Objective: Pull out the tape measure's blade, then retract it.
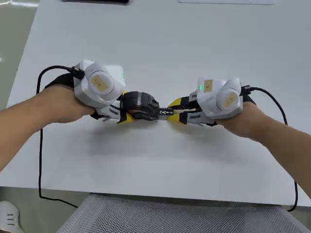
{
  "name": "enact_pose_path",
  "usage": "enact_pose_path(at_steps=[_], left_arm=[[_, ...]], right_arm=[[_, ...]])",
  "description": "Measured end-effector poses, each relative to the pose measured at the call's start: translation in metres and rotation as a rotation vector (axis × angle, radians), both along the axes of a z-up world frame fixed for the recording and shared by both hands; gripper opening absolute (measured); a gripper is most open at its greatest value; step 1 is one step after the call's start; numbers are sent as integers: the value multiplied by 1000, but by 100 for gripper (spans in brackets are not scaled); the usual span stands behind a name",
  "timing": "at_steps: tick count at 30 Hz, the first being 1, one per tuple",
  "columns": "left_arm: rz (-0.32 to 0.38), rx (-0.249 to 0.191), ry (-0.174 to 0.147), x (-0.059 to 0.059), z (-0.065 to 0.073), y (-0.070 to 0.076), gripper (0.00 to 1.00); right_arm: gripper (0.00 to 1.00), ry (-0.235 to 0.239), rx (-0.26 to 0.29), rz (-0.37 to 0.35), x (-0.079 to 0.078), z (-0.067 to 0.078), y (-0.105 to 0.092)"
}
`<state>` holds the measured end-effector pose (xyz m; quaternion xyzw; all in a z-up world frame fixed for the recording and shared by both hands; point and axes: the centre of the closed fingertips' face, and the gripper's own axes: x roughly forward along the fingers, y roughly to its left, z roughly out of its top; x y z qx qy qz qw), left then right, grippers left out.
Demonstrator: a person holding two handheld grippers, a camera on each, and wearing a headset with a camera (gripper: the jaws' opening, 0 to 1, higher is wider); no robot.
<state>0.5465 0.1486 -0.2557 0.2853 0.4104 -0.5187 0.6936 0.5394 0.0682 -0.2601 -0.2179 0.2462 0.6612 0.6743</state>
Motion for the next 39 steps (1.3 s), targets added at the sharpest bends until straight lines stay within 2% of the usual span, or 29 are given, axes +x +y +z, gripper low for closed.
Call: enact_pose_path(at_steps=[15, 39], left_arm=[[0, 4, 7, 0, 0, 0, 28], [-8, 10, 9, 0, -1, 0, 28]], right_arm=[[9, -7, -35, -4, 1, -2, -20], [9, -5, -69, -13, -2, -1, -41]])
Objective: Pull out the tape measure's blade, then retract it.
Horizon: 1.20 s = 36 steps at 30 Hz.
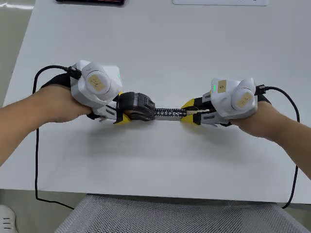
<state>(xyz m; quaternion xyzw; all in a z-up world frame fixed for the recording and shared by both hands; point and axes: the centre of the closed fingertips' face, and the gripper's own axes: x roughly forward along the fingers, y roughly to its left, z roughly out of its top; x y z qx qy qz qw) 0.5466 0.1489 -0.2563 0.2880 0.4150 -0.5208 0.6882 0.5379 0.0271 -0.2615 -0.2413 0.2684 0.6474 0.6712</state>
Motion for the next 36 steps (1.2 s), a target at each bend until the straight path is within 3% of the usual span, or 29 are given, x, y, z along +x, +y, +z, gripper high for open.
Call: enact_pose_path(at_steps=[36], left_arm=[[-3, 11, 3, -1, 0, 1, 28]], right_arm=[[9, -6, -55, -13, 2, 1, -38]])
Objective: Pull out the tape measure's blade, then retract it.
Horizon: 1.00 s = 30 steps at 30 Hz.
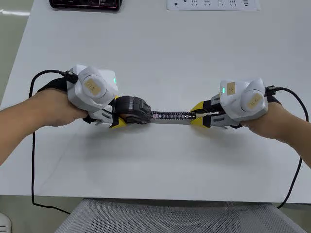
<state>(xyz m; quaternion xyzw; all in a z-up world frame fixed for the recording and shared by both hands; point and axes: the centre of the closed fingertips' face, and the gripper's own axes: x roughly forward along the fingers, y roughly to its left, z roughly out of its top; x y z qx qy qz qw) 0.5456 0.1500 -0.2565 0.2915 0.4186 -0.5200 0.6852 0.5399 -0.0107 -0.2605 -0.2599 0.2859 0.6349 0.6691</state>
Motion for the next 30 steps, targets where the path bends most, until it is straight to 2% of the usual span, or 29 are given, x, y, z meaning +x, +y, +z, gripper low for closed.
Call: enact_pose_path(at_steps=[30], left_arm=[[-5, 3, 1, -1, -1, 1, 28]], right_arm=[[9, 4, -48, -29, -3, 0, -28]])
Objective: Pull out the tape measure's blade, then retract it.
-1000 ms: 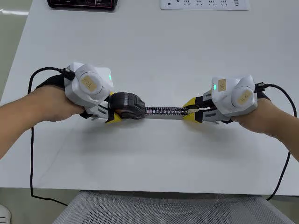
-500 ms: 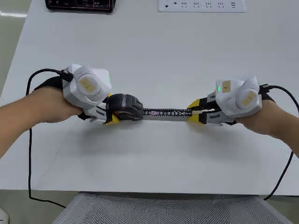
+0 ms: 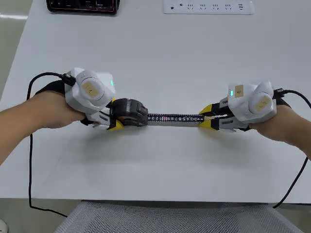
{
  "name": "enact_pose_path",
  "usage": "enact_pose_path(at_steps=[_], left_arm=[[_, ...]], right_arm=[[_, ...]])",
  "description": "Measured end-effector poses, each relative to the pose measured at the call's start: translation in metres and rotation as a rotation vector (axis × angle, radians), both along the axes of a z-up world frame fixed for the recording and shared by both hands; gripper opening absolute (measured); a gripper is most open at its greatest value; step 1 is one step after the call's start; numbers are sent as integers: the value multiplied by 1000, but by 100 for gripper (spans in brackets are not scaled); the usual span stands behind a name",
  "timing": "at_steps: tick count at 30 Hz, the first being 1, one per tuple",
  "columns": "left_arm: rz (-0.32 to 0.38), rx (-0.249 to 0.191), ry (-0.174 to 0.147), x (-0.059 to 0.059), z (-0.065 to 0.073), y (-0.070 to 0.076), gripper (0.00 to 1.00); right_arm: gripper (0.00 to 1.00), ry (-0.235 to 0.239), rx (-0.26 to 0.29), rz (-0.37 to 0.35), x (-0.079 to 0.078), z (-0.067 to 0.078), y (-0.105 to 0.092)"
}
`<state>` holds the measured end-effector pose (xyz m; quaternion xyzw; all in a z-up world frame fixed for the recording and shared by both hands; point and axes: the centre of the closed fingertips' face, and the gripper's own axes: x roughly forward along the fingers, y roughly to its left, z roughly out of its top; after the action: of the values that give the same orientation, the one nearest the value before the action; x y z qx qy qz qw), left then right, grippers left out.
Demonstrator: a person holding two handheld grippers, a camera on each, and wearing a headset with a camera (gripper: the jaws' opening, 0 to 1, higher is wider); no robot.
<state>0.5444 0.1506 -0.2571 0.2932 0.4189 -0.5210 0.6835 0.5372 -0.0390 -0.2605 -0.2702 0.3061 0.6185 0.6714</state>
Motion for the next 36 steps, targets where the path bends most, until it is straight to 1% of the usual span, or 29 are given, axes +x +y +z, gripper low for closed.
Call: enact_pose_path(at_steps=[15, 30, 36], left_arm=[[0, 6, 1, 0, 0, 0, 28], [-5, 6, 1, 0, 0, 0, 28], [-5, 6, 1, 0, 0, 0, 28]], right_arm=[[9, -8, -23, -2, 1, 2, -13], [9, -5, -51, -15, -1, 0, -33], [9, -4, -58, -17, -2, 0, -37]])
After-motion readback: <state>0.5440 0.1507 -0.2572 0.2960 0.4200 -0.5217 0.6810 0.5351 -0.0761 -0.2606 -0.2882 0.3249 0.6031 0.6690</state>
